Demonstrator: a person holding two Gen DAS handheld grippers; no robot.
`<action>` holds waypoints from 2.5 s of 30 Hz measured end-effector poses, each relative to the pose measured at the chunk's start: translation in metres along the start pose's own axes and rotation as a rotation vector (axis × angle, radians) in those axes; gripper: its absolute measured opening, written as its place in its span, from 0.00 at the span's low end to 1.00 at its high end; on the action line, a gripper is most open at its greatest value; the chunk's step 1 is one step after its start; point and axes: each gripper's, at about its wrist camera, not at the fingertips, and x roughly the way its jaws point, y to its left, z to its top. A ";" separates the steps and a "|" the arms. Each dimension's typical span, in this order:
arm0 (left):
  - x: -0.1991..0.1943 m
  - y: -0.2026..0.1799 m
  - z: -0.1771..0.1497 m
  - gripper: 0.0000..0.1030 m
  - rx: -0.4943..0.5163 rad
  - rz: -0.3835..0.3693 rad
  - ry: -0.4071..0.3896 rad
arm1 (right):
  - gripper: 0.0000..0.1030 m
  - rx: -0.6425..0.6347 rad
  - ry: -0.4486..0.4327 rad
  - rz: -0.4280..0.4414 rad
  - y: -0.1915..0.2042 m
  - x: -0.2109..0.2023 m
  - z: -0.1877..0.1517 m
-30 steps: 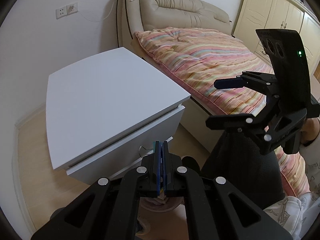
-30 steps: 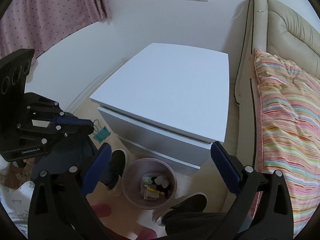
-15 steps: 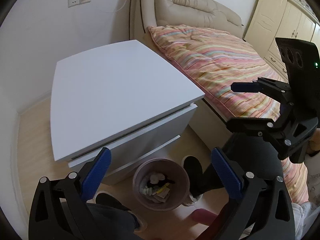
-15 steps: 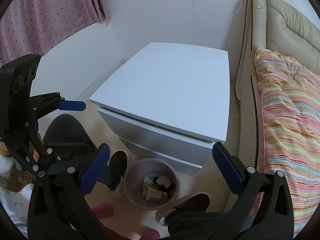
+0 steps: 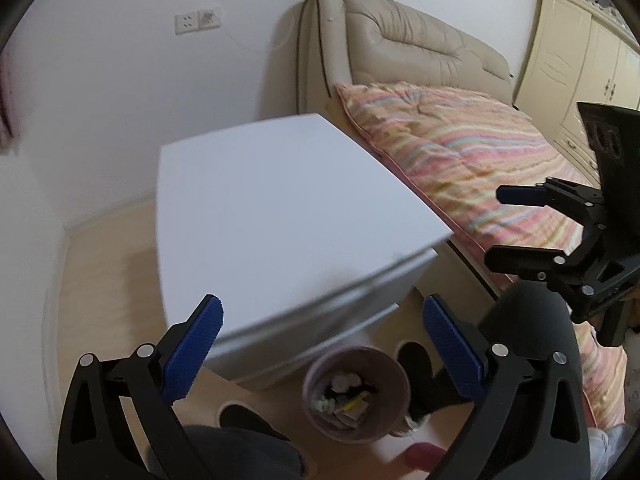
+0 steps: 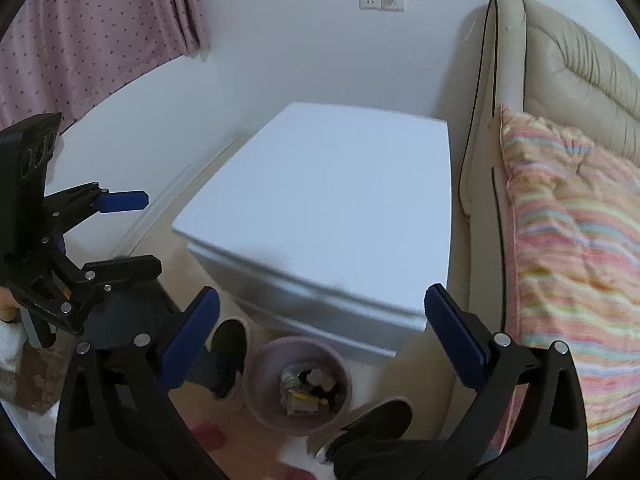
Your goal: Collect trash
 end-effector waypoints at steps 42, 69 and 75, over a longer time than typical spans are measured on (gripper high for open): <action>0.004 0.039 0.054 0.94 -0.102 -0.052 -0.045 | 0.97 -0.028 -0.044 0.043 -0.003 0.016 0.077; 0.003 0.035 0.055 0.94 -0.092 -0.055 -0.044 | 0.97 -0.027 -0.040 0.041 -0.002 0.016 0.077; 0.004 0.035 0.054 0.94 -0.095 -0.058 -0.041 | 0.97 -0.025 -0.036 0.039 -0.005 0.017 0.075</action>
